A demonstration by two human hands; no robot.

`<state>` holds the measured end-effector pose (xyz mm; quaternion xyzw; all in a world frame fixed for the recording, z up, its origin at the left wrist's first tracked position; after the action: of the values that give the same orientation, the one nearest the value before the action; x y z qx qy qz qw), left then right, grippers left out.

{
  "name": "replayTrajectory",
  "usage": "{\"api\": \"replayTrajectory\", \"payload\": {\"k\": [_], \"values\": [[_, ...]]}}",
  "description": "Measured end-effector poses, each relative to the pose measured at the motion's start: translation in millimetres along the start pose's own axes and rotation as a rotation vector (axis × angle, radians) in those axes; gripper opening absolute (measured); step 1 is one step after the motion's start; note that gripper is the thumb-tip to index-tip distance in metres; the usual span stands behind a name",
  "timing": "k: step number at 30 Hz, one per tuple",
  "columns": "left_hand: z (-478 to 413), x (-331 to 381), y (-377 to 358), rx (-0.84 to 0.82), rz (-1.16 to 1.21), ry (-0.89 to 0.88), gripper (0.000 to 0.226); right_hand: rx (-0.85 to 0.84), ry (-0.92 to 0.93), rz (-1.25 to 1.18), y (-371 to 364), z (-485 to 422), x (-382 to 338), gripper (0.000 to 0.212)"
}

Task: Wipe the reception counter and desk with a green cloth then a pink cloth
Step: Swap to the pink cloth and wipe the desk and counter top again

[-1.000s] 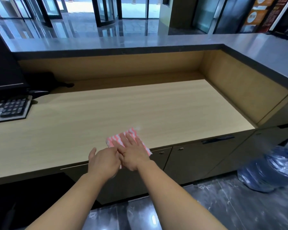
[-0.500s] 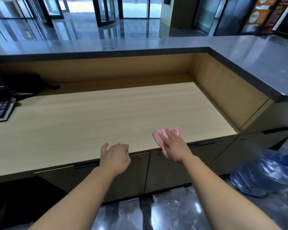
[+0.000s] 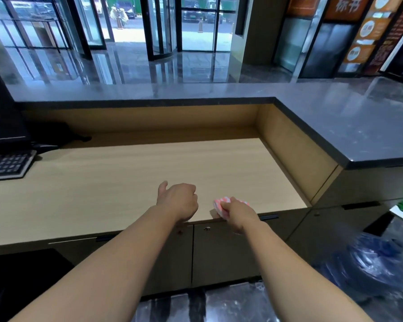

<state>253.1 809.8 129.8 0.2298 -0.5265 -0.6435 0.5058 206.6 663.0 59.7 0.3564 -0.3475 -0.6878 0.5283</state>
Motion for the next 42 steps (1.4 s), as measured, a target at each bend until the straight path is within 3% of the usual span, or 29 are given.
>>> {"api": "replayTrajectory", "payload": {"k": [3,8,13,19,29,42], "values": [[13.6,8.6,21.2,0.035,0.009,0.02,0.038,0.009,0.017,-0.096,9.3,17.7,-2.6,0.059],[28.7,16.3,59.6,0.11,-0.001,0.036,0.04,0.081,0.002,-0.212,48.6,30.8,-15.9,0.054],[42.4,17.1,105.1,0.235,-0.007,0.041,0.04,0.174,0.084,-0.205,105.1,49.2,-42.6,0.06],[40.5,-11.5,138.5,0.271,-0.025,0.093,0.038,0.236,0.145,-0.166,156.5,47.4,-74.1,0.072],[-26.8,-92.2,199.8,0.28,0.021,0.125,0.043,0.32,0.151,-0.144,223.7,-33.3,-127.8,0.059],[-147.4,-219.6,246.9,0.262,0.011,0.103,0.044,0.453,0.143,-0.256,293.9,-176.9,-186.7,0.078]]}}
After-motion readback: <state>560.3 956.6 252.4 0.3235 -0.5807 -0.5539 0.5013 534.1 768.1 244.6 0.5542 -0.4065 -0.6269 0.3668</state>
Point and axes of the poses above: each hand's wrist, its own z-axis away from the middle knuckle, its own y-axis out of the back of the hand, x = y × z, the point moved 7 cm from there along -z, towards the middle knuckle, and after that the axes turned 9 degrees about -x, right-handed, at the moved point
